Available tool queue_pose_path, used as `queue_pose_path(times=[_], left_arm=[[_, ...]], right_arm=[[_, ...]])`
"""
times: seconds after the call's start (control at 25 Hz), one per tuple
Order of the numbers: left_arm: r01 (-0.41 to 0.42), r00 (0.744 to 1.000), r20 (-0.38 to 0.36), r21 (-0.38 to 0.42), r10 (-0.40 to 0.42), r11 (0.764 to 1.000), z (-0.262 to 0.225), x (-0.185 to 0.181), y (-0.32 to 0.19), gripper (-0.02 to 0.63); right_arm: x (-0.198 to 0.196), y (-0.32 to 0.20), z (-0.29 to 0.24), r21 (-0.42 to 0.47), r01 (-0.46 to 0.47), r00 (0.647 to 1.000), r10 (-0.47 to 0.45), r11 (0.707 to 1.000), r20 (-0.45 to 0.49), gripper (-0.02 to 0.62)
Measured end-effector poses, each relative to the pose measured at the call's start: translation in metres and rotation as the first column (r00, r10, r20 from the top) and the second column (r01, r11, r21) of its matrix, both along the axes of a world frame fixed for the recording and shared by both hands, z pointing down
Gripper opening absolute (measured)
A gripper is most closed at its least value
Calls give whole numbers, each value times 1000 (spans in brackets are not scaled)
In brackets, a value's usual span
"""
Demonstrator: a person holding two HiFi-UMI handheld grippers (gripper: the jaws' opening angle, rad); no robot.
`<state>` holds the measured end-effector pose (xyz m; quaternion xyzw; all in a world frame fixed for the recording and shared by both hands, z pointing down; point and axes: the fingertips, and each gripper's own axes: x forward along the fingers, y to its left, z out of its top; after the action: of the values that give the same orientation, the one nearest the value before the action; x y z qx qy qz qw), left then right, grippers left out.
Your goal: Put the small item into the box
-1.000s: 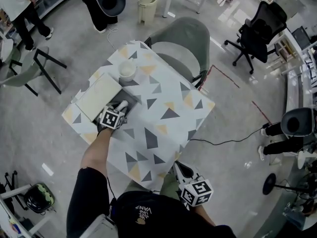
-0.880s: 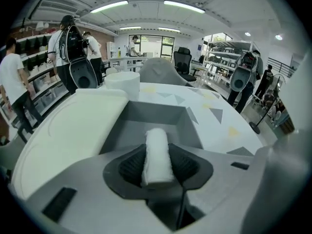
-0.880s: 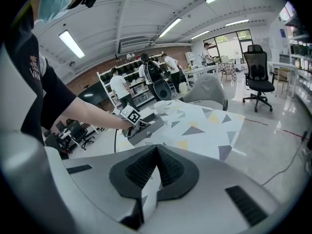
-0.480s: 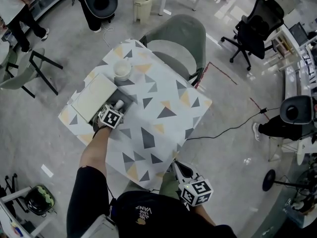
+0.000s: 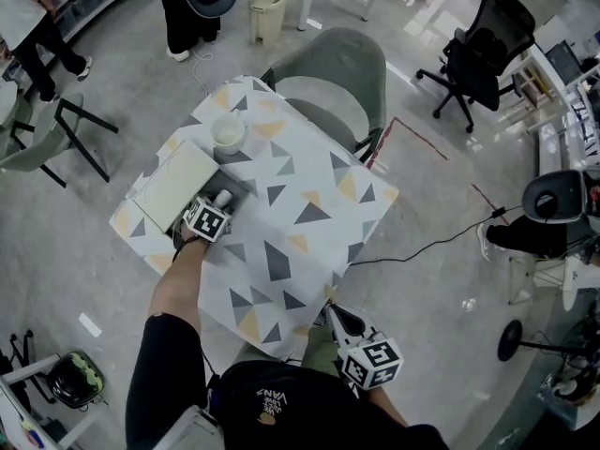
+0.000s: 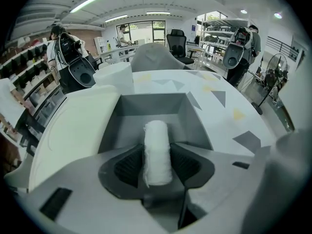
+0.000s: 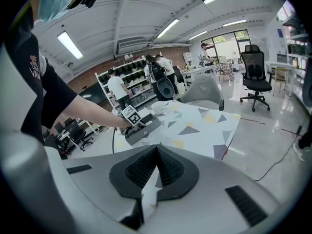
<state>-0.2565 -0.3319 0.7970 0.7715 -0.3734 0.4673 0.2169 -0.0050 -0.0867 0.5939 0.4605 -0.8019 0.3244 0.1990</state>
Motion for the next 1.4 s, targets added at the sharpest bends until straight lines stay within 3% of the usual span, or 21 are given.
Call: queue_pose_path(times=[0.68, 0.76, 0.84, 0.88, 1.04, 1.2, 1.4], left_arm=[[2, 1000, 13, 132, -3, 991, -39, 0, -5, 166], [19, 1000, 8, 154, -20, 988, -48, 0, -2, 145], [49, 999, 5, 188, -51, 981, -60, -2, 1, 59], [74, 997, -5, 205, -75, 976, -67, -3, 3, 26], [215, 976, -74, 246, -203, 945, -98, -6, 17, 8], [335, 941, -160, 295, -299, 895, -130, -9, 34, 8], [418, 905, -240, 348, -352, 839, -169, 1, 73, 6]], right_arm=[[2, -6, -13, 31, 63, 998, -63, 998, 7, -1], [1, -9, -16, 40, 90, 996, -90, 995, 12, 0], [1, -13, -20, 48, 121, 992, -122, 991, 16, -1], [2, -15, -23, 53, 137, 990, -138, 989, 18, 0], [5, -22, -35, 79, 186, 981, -189, 979, 39, 0], [4, -30, -40, 103, 262, 962, -268, 960, 45, 0], [-2, -33, -44, 129, 373, 923, -382, 919, 50, 0]])
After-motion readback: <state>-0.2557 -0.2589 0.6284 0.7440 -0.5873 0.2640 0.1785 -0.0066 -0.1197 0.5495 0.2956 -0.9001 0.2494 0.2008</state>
